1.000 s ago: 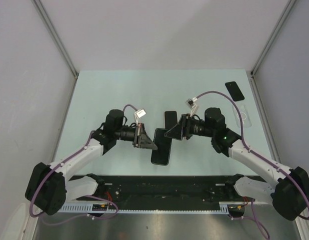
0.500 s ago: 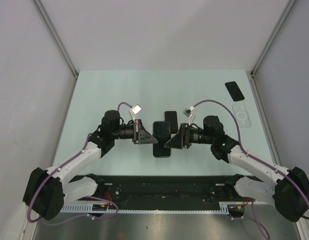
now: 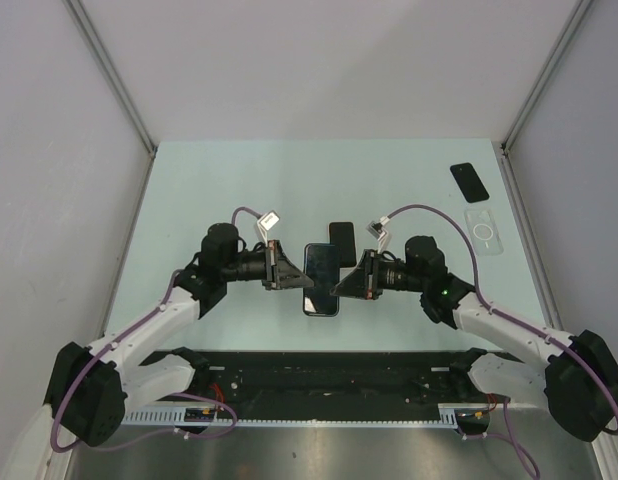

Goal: Put the phone into the phone case

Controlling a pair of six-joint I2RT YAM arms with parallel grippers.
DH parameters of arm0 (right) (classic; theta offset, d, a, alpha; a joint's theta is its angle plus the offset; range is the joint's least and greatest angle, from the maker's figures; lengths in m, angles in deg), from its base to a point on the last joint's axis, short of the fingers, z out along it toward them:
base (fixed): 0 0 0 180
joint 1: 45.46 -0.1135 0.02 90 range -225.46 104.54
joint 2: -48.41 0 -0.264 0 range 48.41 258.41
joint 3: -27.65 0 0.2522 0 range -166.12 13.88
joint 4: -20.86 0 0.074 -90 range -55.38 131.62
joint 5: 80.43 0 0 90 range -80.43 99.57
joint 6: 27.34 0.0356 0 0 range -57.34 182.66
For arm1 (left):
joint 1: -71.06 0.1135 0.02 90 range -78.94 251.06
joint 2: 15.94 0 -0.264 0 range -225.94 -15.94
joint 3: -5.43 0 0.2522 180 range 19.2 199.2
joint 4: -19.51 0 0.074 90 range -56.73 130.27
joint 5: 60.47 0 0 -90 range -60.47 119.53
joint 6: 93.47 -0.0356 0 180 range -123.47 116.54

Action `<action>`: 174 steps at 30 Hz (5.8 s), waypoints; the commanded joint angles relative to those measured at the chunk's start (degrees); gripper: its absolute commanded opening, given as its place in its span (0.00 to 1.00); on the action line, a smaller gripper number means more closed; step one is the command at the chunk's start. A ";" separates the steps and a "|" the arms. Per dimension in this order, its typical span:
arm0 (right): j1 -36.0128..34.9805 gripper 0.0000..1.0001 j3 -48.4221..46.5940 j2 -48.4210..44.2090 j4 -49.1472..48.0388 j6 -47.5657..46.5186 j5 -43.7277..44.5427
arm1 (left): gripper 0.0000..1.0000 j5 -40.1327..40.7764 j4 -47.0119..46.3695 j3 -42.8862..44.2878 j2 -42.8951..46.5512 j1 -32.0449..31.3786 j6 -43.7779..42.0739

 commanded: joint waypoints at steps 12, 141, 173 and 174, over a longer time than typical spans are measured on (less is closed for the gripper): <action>-4.06 0.49 2.97 0.58 -8.25 3.19 1.82 | 0.00 7.66 -5.75 -0.47 4.59 0.50 5.35; 14.85 0.42 1.29 17.89 -2.71 17.16 59.30 | 0.91 17.86 30.28 12.01 1.61 6.12 -22.77; 25.82 0.08 -7.75 21.29 8.01 -16.06 45.78 | 0.90 18.92 30.55 12.01 1.87 6.12 -23.13; 26.26 0.08 -8.19 22.45 8.10 -16.06 45.07 | 0.90 19.00 30.46 12.01 1.78 6.12 -23.13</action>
